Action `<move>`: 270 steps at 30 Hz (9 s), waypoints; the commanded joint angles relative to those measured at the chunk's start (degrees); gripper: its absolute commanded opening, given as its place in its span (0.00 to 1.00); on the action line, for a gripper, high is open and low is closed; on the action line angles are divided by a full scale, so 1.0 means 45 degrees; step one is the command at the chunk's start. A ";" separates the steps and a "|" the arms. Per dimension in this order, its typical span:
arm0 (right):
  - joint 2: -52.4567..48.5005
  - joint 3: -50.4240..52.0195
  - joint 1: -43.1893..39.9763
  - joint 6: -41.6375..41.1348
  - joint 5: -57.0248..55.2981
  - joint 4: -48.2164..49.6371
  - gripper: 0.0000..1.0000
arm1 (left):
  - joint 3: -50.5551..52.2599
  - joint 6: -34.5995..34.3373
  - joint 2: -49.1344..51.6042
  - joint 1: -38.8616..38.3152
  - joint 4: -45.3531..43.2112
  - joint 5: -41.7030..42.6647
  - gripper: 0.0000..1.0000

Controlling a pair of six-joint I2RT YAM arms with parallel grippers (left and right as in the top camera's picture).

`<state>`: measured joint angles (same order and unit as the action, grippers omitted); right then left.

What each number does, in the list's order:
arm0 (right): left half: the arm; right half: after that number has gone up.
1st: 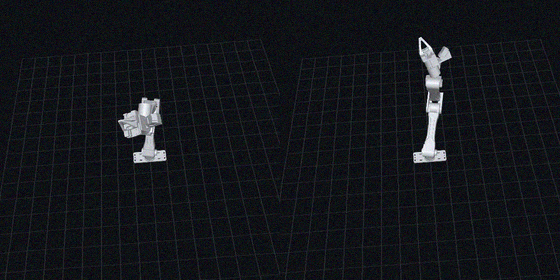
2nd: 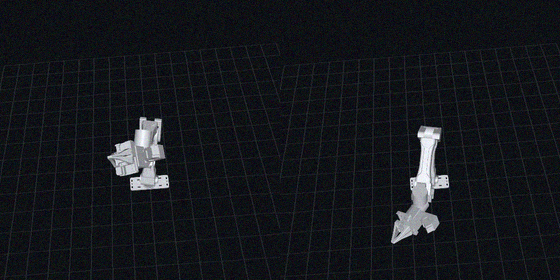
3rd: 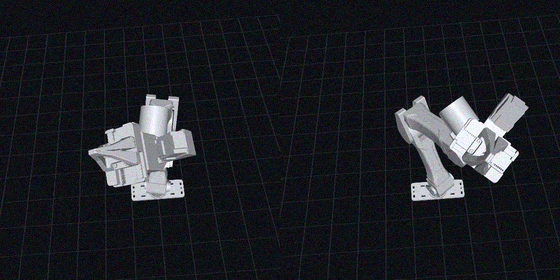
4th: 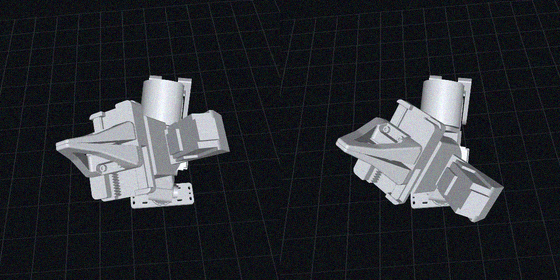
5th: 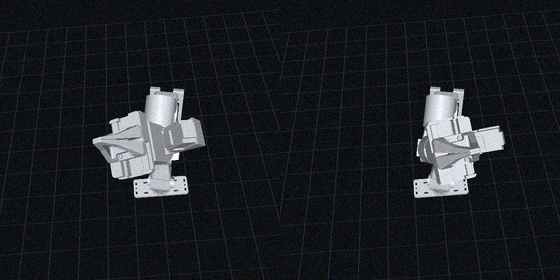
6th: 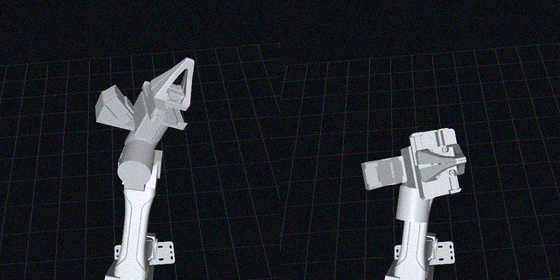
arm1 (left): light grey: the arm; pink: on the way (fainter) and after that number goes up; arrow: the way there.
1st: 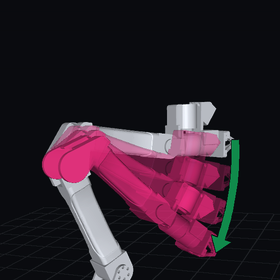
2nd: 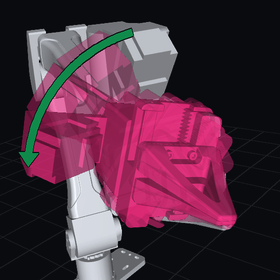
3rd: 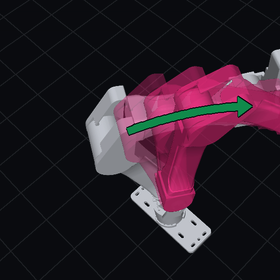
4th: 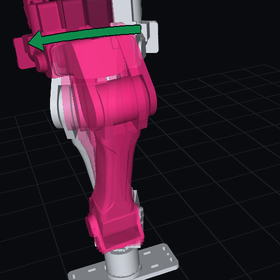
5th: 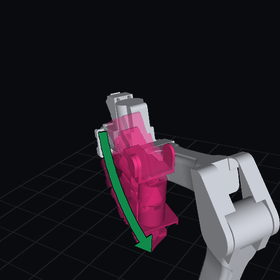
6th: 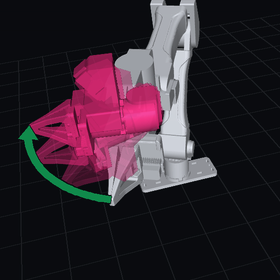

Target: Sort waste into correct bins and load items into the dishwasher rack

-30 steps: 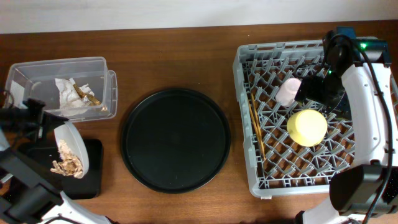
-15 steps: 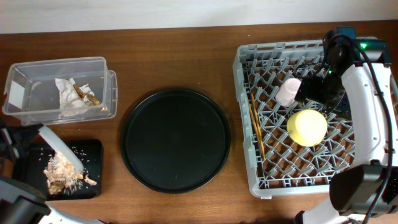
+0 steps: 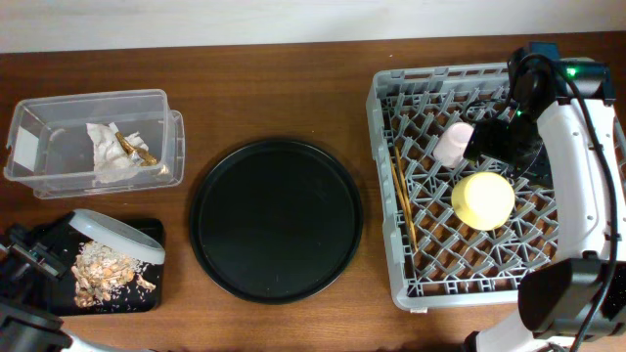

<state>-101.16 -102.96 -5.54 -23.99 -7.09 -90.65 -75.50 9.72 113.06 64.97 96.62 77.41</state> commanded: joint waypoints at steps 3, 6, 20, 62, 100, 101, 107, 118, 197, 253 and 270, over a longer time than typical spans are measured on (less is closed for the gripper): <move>0.0364 -0.0039 -0.0034 -0.0112 -0.0248 0.0005 0.98 | 0.0078 0.0335 -0.1234 0.0107 0.0039 0.0466 0.01; 0.0364 -0.0039 -0.0034 -0.0112 -0.0248 0.0005 0.98 | 0.0078 0.0068 -0.2069 0.0097 0.0034 0.0466 0.01; 0.0364 -0.0039 -0.0034 -0.0112 -0.0248 0.0005 0.98 | -0.0117 -0.0573 -0.6450 -0.1389 0.0005 -0.2351 0.01; 0.0364 -0.0039 -0.0034 -0.0112 -0.0248 0.0005 0.98 | -0.0092 -1.0826 -0.2429 -2.2756 -1.0700 -1.7277 0.31; -0.2943 0.1156 0.9826 -0.2594 0.0505 0.4988 0.98 | -0.5192 -0.9923 -0.6747 -1.0258 -0.3113 -1.9632 0.99; -0.3317 0.1156 0.9957 -0.2603 0.0515 0.5032 0.98 | -0.5192 -0.9923 -0.6747 -1.0258 -0.3113 -1.9632 0.99; -0.5270 0.1156 1.0239 -0.2739 0.0962 0.5255 0.77 | -0.5192 -0.9923 -0.6747 -1.0258 -0.3113 -1.9632 0.99; -0.5960 0.1685 1.0239 -0.2735 0.1477 0.6411 0.36 | -0.5192 -0.9923 -0.6747 -1.0258 -0.3113 -1.9632 0.99; -0.3366 -0.5017 0.1161 -0.1384 0.2021 0.1088 0.04 | -0.5192 -0.9923 -0.6747 -1.0258 -0.3113 -1.9632 0.99; 0.9656 0.6912 0.1894 0.2147 0.3852 -0.0432 0.98 | -0.5192 -0.9923 -0.6747 -1.0258 -0.3113 -1.9632 0.99; 1.5907 1.2828 0.1894 0.4279 0.4250 0.8077 0.98 | -0.5192 -0.9923 -0.6747 -1.0258 -0.3113 -1.9632 0.99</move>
<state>-36.80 -52.90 2.68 -8.69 10.61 -59.96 -98.48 -35.57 82.98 18.46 82.61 -10.92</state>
